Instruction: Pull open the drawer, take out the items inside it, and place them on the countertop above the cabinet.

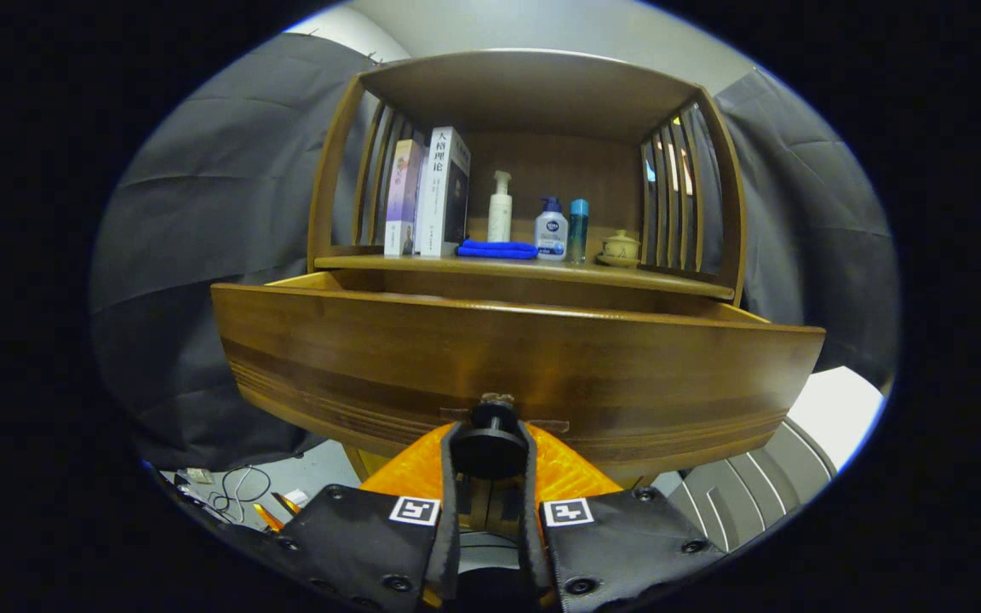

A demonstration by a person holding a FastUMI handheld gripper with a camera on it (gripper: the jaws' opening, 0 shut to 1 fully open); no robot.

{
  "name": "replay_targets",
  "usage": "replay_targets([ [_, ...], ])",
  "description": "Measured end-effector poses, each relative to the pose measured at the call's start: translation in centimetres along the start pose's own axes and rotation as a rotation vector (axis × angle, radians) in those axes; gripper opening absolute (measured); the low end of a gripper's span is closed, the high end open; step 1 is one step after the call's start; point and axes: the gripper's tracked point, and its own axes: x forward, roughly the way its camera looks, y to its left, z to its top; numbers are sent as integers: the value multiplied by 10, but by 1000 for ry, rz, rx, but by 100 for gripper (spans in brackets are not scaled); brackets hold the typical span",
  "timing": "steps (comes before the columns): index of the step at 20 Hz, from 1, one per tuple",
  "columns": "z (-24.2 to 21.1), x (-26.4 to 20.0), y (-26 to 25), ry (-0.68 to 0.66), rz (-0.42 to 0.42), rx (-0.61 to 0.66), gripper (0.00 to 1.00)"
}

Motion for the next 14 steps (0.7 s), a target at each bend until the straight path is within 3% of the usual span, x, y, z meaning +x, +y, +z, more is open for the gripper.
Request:
replay_targets([
  [14,-3,-11,0,26,51,-37,30],
])
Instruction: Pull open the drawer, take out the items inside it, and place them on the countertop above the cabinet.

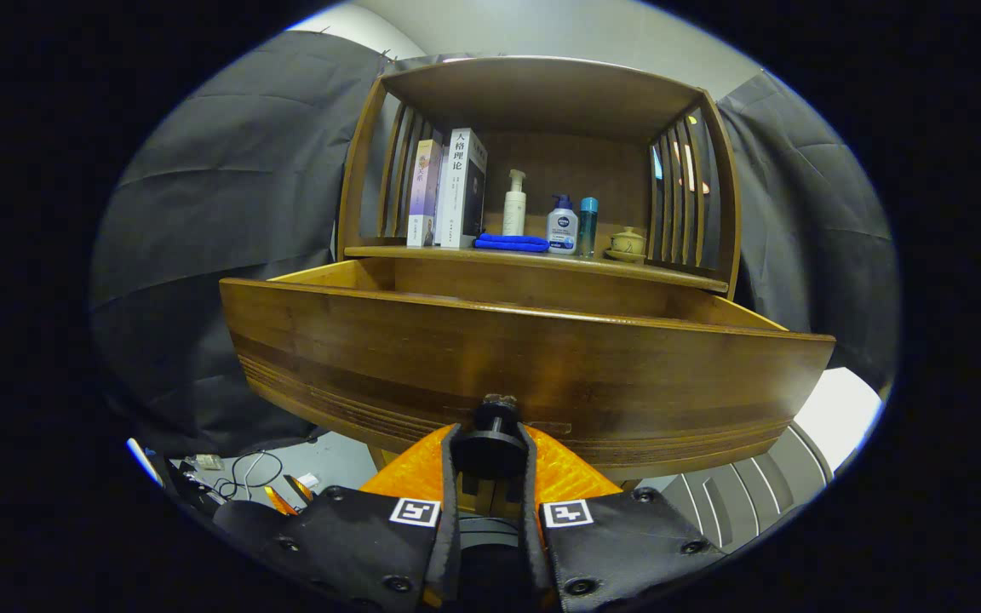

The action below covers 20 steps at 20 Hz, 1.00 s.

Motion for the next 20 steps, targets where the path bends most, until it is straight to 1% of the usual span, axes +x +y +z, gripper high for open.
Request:
replay_targets([
  [4,-5,-5,-1,15,7,-8,30],
  [5,-5,-5,1,22,14,-2,32],
  [6,-6,-7,1,28,23,1,32],
  [8,-5,-13,1,35,31,5,40],
  [9,-1,-18,-2,22,28,4,48],
  [10,4,-24,-4,8,31,-2,51],
  [13,13,-40,-11,1,43,-10,76],
  [16,28,-52,-25,-22,15,32,100],
  [20,59,-60,-45,-63,-31,42,100],
])
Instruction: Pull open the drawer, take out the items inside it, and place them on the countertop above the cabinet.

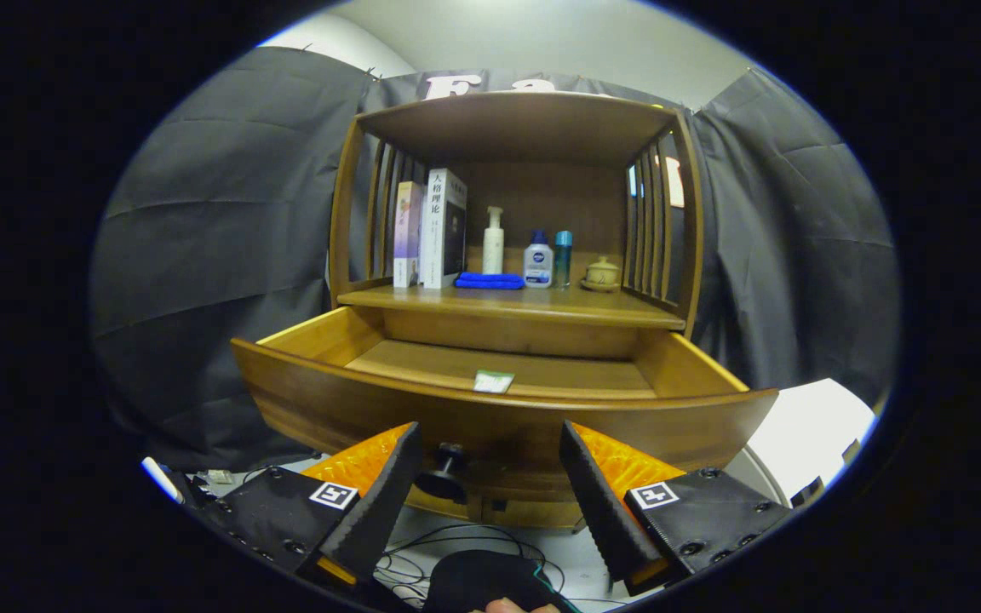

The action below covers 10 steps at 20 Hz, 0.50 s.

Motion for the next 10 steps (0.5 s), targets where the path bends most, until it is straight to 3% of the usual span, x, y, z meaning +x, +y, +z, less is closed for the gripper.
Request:
replay_targets([
  [10,46,2,-15,-56,-43,-107,100],
])
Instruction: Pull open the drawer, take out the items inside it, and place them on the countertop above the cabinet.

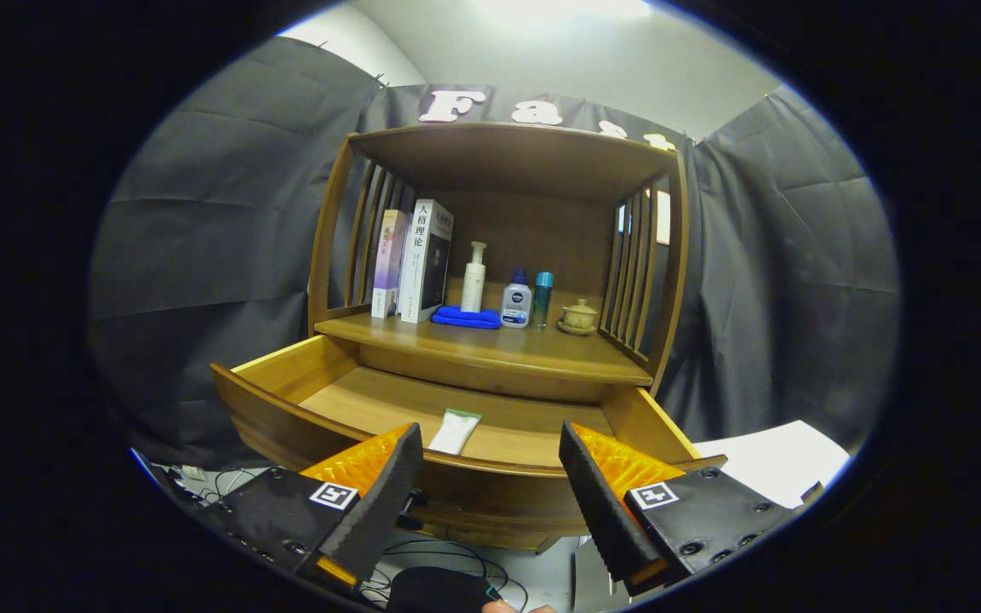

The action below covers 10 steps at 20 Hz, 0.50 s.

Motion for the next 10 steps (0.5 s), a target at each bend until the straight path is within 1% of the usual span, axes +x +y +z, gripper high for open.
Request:
replay_targets([
  [2,-3,4,1,27,-2,-62,99],
  [4,2,8,3,17,0,-98,98],
  [7,13,12,6,2,9,-107,98],
  [10,25,22,5,-5,2,-132,98],
])
